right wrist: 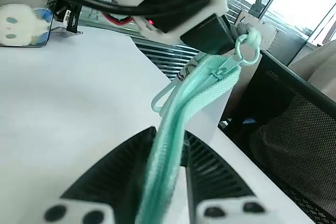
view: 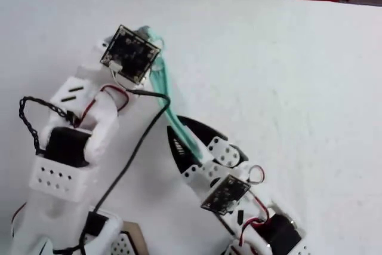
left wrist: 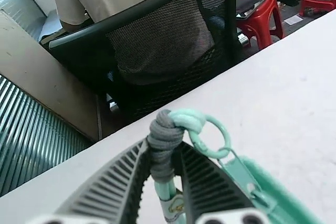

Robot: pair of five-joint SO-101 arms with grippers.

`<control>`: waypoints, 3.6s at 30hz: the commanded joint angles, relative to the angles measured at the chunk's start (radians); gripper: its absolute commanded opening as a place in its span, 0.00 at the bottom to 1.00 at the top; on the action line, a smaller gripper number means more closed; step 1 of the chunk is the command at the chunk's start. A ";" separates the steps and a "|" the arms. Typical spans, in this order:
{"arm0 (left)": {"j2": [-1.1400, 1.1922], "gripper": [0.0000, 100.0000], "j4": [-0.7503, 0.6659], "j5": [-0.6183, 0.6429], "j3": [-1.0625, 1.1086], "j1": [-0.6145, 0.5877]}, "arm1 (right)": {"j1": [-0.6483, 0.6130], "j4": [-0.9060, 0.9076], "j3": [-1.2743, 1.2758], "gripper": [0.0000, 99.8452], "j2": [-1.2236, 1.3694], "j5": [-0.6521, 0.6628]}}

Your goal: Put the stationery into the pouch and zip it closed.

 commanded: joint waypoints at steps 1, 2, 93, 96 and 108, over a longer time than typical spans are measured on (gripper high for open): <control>0.008 0.02 -0.097 -0.009 -0.014 -0.076 | -0.033 0.042 0.009 0.02 -0.013 0.012; 0.031 0.02 -0.106 -0.009 -0.020 -0.094 | -0.033 0.050 0.009 0.02 -0.015 0.012; 0.240 0.24 -0.443 0.341 0.631 -0.220 | 0.794 -0.050 -0.195 0.26 1.076 0.038; 0.240 0.24 -0.443 0.341 0.631 -0.222 | 0.753 0.001 -0.195 0.31 1.033 0.098; 0.240 0.24 -0.445 0.341 0.628 -0.222 | 0.943 0.101 -0.433 0.18 0.734 0.141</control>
